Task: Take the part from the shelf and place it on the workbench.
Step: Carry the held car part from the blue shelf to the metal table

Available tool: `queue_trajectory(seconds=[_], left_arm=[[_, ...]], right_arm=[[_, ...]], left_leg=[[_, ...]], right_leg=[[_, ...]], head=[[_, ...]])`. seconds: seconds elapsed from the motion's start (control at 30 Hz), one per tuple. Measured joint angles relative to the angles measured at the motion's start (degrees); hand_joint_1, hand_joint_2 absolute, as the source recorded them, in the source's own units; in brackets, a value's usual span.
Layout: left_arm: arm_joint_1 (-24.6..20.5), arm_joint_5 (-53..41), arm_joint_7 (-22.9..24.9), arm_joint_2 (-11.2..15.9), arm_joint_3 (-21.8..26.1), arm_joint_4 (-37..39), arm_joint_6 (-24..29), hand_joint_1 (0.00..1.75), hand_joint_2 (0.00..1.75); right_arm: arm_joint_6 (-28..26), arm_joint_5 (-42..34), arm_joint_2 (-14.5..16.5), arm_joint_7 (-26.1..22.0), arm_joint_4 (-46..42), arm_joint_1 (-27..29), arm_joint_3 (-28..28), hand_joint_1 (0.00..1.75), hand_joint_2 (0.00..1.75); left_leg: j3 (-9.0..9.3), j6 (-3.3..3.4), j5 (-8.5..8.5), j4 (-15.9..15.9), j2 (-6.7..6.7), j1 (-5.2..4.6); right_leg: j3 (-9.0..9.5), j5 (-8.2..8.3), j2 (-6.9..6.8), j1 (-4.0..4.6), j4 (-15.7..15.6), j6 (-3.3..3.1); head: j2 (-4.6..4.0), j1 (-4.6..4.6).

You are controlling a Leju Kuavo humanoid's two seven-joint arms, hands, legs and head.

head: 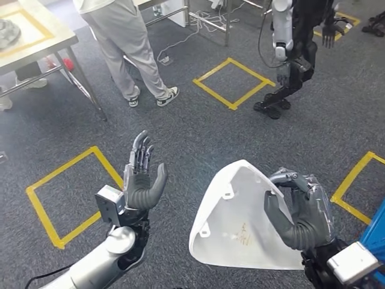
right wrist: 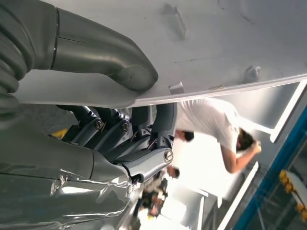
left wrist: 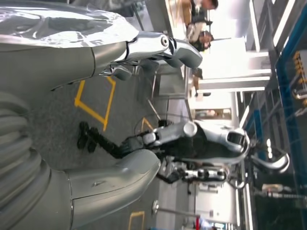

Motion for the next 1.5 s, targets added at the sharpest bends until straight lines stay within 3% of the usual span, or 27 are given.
queue_trajectory(seconds=[0.07,0.1,0.17,0.2,0.27,0.3,0.37,0.43,0.5,0.57,0.6,0.67,0.73,0.8,0.87,0.9,0.93,1.0,1.03,1.1,1.13,1.17,1.27,1.3,1.37,1.43,1.5], left_arm=[[0.2,0.0,0.0,0.0,0.0,0.0,0.0,0.0,1.75],[0.3,0.0,0.0,0.0,0.0,0.0,0.0,0.0,1.75],[0.4,0.0,0.0,0.1,0.0,0.0,0.0,0.0,1.75],[0.4,0.0,0.0,0.1,0.0,0.0,0.0,0.0,1.75],[0.3,-0.1,0.0,0.0,0.0,0.0,0.0,0.0,1.75],[0.3,-0.1,0.0,0.0,0.0,0.0,0.0,0.0,1.75],[0.4,-0.2,0.0,0.0,0.0,0.0,0.0,0.0,1.75],[0.3,-0.2,0.0,0.0,0.0,0.0,0.0,0.0,1.75],[0.2,-0.2,0.0,-0.1,0.0,0.0,-0.1,0.0,1.75],[0.2,-0.2,0.0,-0.3,0.0,0.0,-0.2,0.0,1.75],[0.3,-0.2,0.1,-0.3,0.0,0.0,-0.3,0.0,1.75],[0.3,-0.2,0.1,-0.3,0.0,0.0,-0.3,0.0,1.75],[0.2,-0.3,0.1,-0.4,0.0,0.0,-0.4,0.0,1.75],[0.2,-0.3,0.1,-0.4,0.0,0.0,-0.4,0.0,1.75],[0.2,-0.3,0.1,-0.4,0.0,0.0,-0.4,0.0,1.75],[0.3,-0.3,0.1,-0.3,0.0,0.0,-0.4,0.0,1.75],[0.3,-0.3,0.1,-0.3,0.0,0.0,-0.4,0.0,1.75],[0.2,-0.3,0.1,-0.2,0.0,0.0,-0.4,0.0,1.75],[0.2,-0.3,0.1,-0.2,0.0,0.0,-0.4,0.0,1.75],[0.3,-0.3,0.2,-0.2,0.0,0.0,-0.4,0.0,1.75],[0.4,-0.3,0.2,-0.2,0.0,0.0,-0.4,0.0,1.75],[0.4,-0.3,0.2,-0.2,0.0,0.0,-0.4,0.0,1.75],[0.3,-0.3,0.2,-0.1,0.0,0.0,-0.4,0.0,1.75],[0.2,-0.3,0.2,-0.1,0.0,0.0,-0.4,0.0,1.75],[0.2,-0.3,0.2,-0.1,0.0,0.0,-0.4,0.0,1.75],[0.2,-0.3,0.2,-0.1,0.0,0.0,-0.4,0.0,1.75],[-0.1,-0.2,0.3,-0.1,0.0,0.0,-0.3,0.0,1.75]], right_arm=[[0.0,0.0,0.0,0.0,0.3,0.1,0.0,1.75,1.75],[0.0,0.0,0.0,0.0,0.4,0.1,0.0,1.75,1.75],[0.0,-0.1,0.0,0.0,0.6,0.1,0.0,1.75,1.75],[0.0,-0.1,0.0,0.0,0.7,0.1,0.0,1.75,1.75],[0.1,-0.1,0.0,0.0,0.9,0.0,0.0,1.75,1.75],[0.1,-0.2,0.0,0.1,0.9,0.0,0.0,1.75,1.75],[0.2,-0.2,0.0,0.1,1.2,0.0,-0.1,1.75,1.75],[0.2,-0.2,0.0,0.1,1.4,0.0,-0.2,1.75,1.75],[0.2,-0.3,0.0,0.1,1.6,0.0,-0.4,1.75,1.75],[0.2,-0.4,0.0,0.2,2.0,0.2,-0.5,1.75,1.75],[0.2,-0.4,0.0,0.2,2.1,0.3,-0.5,1.75,1.75],[0.2,-0.4,0.0,0.2,2.4,0.4,-0.5,1.75,1.75],[0.2,-0.4,0.0,0.2,2.7,0.4,-0.5,1.75,1.75],[0.2,-0.4,0.0,0.2,2.9,0.4,-0.6,1.75,1.75],[0.3,-0.4,0.0,0.2,3.0,0.3,-0.7,1.75,1.75],[0.3,-0.4,0.1,0.3,3.1,0.2,-0.8,1.75,1.75],[0.4,-0.4,0.1,0.3,3.2,0.1,-0.8,1.75,1.75],[0.4,-0.4,0.2,0.4,3.4,0.0,-0.9,1.75,1.75],[0.5,-0.4,0.2,0.4,3.5,0.1,-0.9,1.75,1.75],[0.5,-0.5,0.2,0.4,3.8,0.1,-0.9,1.75,1.75],[0.5,-0.5,0.2,0.4,3.9,0.1,-0.9,1.75,1.75],[0.5,-0.5,0.2,0.4,4.0,0.1,-0.9,1.75,1.75],[0.5,-0.5,0.2,0.4,4.2,0.0,-0.9,1.75,1.75],[0.5,-0.5,0.2,0.5,4.2,-0.1,-0.9,1.75,1.75],[0.5,-0.7,0.2,0.5,4.3,-0.2,-0.9,1.75,1.75],[0.5,-0.8,0.3,0.5,4.3,-0.3,-0.9,1.75,1.75],[0.5,-0.9,0.3,0.5,4.5,-0.4,-1.0,1.75,1.75]], left_leg=[[-3.58,-0.37,-2.11,6.8,0.96,0.22],[-3.9,-0.51,-1.63,7.3,1.12,0.32],[-0.78,-0.6,2.0,1.3,2.04,0.49],[1.63,-0.56,3.67,-3.3,3.45,0.42],[4.57,0.05,5.33,-9.1,5.1,0.1],[4.92,0.46,5.29,-10.0,5.19,-0.09],[4.87,1.34,5.28,-9.9,3.56,-0.14],[5.04,2.08,5.34,-10.1,2.25,0.06],[5.12,2.55,5.36,-10.1,1.02,0.15],[5.12,2.72,5.33,-10.1,-0.43,0.04],[5.16,2.75,5.32,-10.1,-1.24,-0.03],[5.33,2.73,5.3,-10.0,-3.04,-0.11],[5.35,2.56,5.31,-9.9,-4.71,-0.11],[4.88,1.99,5.51,-9.8,-6.11,0.13],[4.42,1.16,5.87,-10.0,-7.38,0.34],[4.22,0.8,5.77,-9.8,-6.77,0.24],[3.65,0.46,5.08,-8.7,-5.13,0.03],[0.6,-0.11,1.93,-2.7,-0.79,-0.15],[-1.62,-0.36,0.08,1.5,0.46,-0.03],[-4.66,-0.68,-1.41,7.1,1.07,0.26],[-4.52,-0.77,-0.62,6.7,1.21,0.36],[-2.99,-0.78,1.1,3.8,1.58,0.42],[3.63,-0.13,5.51,-8.0,4.86,0.05],[4.47,0.27,5.76,-9.6,5.39,-0.13],[4.45,1.1,5.62,-9.9,4.21,-0.32],[4.59,1.75,5.63,-10.0,2.85,-0.1],[4.79,2.3,5.72,-10.2,1.59,0.21]], right_leg=[[0.0,-0.14,-1.8,0.09,0.0,-0.1],[0.04,-0.23,-2.67,0.06,0.0,-0.08],[0.28,-0.51,-4.16,0.01,0.0,0.17],[0.41,-0.71,-4.8,0.12,0.1,0.42],[0.65,-1.18,-5.92,0.52,0.2,1.05],[0.79,-1.39,-6.48,0.7,0.3,1.37],[1.08,-1.86,-7.31,0.59,0.3,2.02],[0.29,-3.71,-5.31,0.24,2.6,2.54],[-3.09,-7.47,-1.98,0.13,10.0,2.72],[-7.0,-10.04,-0.76,0.17,17.7,2.7],[-7.83,-9.74,-0.59,0.18,18.8,2.61],[-6.08,-5.71,0.18,0.19,13.8,2.1],[-2.62,-1.64,3.16,0.09,5.5,1.4],[-0.82,-0.83,5.09,0.11,1.5,1.13],[-0.25,-0.93,4.07,0.11,0.9,1.09],[0.05,-0.75,3.27,-0.01,0.6,0.97],[0.27,-0.57,2.4,-0.15,0.3,0.75],[0.55,-0.38,0.5,-0.11,-0.1,0.4],[0.51,-0.42,-0.42,-0.01,-0.1,0.26],[0.49,-0.54,-2.3,0.09,-0.1,0.23],[0.52,-0.63,-3.18,0.09,-0.1,0.28],[0.63,-0.76,-4.02,0.08,-0.1,0.39],[1.15,-1.42,-5.97,0.48,0.0,1.15],[1.32,-1.66,-6.5,0.7,0.1,1.46],[1.72,-2.02,-7.7,0.82,0.0,2.0],[1.56,-3.19,-6.76,0.49,1.0,2.51],[-0.97,-6.52,-3.23,0.17,6.8,2.78]], head=[[0.0,-0.17],[0.0,-0.28],[0.0,-0.56],[0.0,-0.69],[0.0,-0.76],[0.0,-0.62],[0.0,-0.21],[0.0,0.16],[0.0,0.69],[0.0,0.94],[0.0,0.98],[0.0,1.01],[0.0,1.02],[0.0,1.15],[0.0,1.31],[0.0,1.31],[0.0,1.09],[0.0,0.62],[0.0,0.37],[0.0,0.31],[0.0,0.28],[0.0,0.24],[0.0,0.06],[0.0,0.1],[0.0,0.3],[0.0,0.39],[0.0,0.8]])
